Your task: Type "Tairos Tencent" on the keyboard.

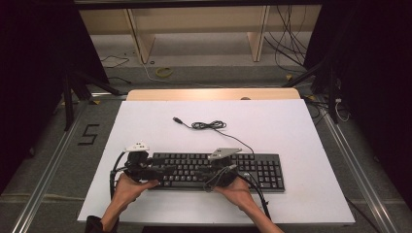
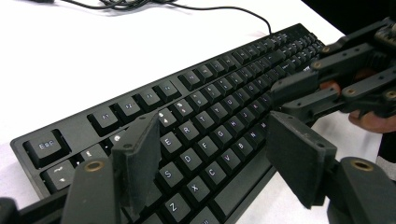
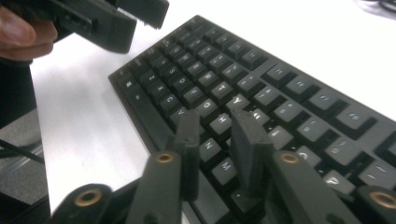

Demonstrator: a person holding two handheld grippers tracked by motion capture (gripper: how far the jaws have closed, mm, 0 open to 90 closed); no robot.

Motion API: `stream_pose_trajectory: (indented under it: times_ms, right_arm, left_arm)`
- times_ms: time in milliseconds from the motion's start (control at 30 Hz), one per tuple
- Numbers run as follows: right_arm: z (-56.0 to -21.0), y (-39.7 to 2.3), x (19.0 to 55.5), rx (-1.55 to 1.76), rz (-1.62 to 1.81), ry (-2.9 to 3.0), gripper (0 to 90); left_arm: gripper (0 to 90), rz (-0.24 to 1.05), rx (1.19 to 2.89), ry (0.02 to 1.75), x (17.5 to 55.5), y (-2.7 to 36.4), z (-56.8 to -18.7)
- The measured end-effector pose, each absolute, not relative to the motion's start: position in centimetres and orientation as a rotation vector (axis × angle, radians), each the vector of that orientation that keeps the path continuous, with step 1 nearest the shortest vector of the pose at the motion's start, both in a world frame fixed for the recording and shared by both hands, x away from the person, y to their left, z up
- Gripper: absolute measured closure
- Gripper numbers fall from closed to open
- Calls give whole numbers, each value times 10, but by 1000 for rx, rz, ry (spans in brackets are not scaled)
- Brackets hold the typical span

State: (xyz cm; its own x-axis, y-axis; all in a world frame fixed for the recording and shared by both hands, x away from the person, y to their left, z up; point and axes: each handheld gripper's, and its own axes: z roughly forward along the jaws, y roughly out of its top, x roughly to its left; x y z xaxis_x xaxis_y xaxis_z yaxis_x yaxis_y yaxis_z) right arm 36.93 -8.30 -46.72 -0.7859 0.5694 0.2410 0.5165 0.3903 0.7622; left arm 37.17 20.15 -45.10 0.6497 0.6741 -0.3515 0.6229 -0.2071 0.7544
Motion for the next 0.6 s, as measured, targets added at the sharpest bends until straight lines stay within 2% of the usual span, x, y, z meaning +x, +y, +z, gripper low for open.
stream_pose_trajectory:
  times_ms: [600]
  right_arm:
    - [-457, -107, 369, 1049, 1454, 2502, 530]
  left_arm:
    - [337, 69, 1903, 1013, 373, 199, -451]
